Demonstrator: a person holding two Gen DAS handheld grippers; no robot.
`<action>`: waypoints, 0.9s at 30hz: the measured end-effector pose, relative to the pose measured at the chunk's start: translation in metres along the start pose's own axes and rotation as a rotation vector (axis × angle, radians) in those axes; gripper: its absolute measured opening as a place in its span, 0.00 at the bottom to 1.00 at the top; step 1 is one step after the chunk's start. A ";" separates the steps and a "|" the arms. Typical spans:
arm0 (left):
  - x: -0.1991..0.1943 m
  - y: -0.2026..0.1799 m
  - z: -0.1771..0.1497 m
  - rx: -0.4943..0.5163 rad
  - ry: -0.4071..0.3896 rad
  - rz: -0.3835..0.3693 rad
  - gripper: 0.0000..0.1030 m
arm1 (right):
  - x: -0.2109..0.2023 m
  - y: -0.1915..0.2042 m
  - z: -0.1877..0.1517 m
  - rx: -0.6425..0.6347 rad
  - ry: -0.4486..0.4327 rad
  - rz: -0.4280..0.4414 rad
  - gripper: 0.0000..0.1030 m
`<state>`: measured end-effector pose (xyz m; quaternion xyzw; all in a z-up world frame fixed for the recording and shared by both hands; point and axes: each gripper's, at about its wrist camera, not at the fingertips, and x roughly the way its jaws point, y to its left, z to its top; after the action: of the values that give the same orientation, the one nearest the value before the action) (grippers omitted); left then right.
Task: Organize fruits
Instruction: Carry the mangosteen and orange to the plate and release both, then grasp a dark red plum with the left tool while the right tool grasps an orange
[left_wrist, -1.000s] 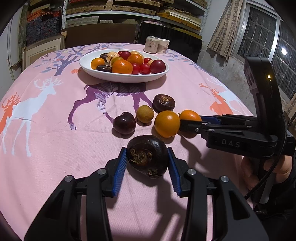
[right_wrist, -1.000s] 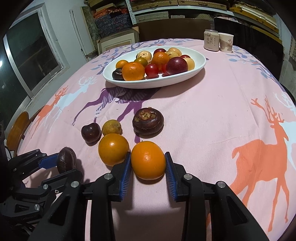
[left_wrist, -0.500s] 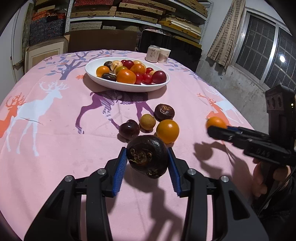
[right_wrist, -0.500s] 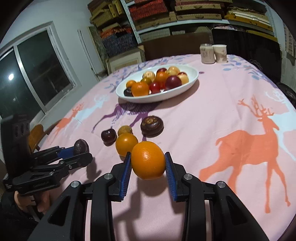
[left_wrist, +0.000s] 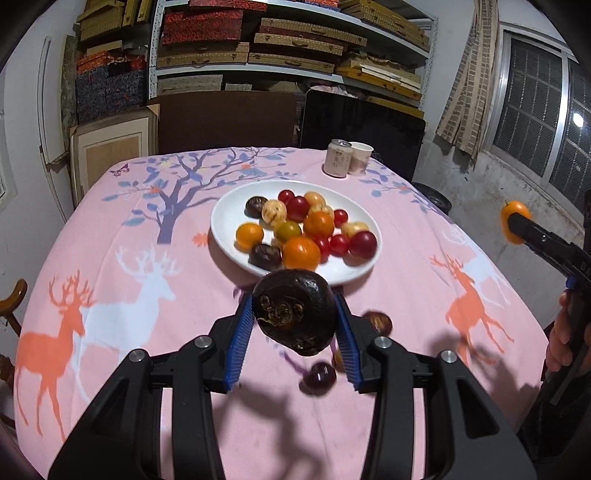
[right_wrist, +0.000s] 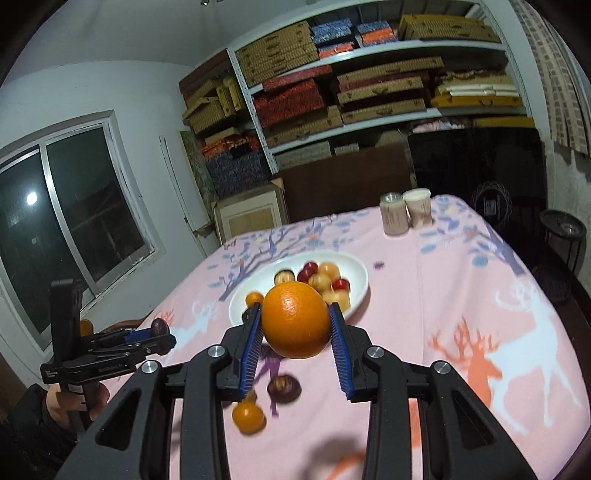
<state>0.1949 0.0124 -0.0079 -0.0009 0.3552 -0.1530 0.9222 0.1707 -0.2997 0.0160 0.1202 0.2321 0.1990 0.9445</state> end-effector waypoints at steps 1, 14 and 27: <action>0.007 0.001 0.009 0.002 0.006 0.000 0.41 | 0.007 0.002 0.005 -0.005 -0.001 0.006 0.34; 0.137 0.012 0.084 -0.039 0.126 0.043 0.41 | 0.175 0.015 0.021 -0.032 0.141 -0.060 0.35; 0.097 0.021 0.038 -0.035 0.102 0.035 0.71 | 0.124 -0.007 -0.010 0.070 0.154 -0.020 0.55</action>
<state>0.2938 0.0010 -0.0449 -0.0032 0.4043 -0.1305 0.9053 0.2689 -0.2508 -0.0428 0.1353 0.3120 0.1900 0.9210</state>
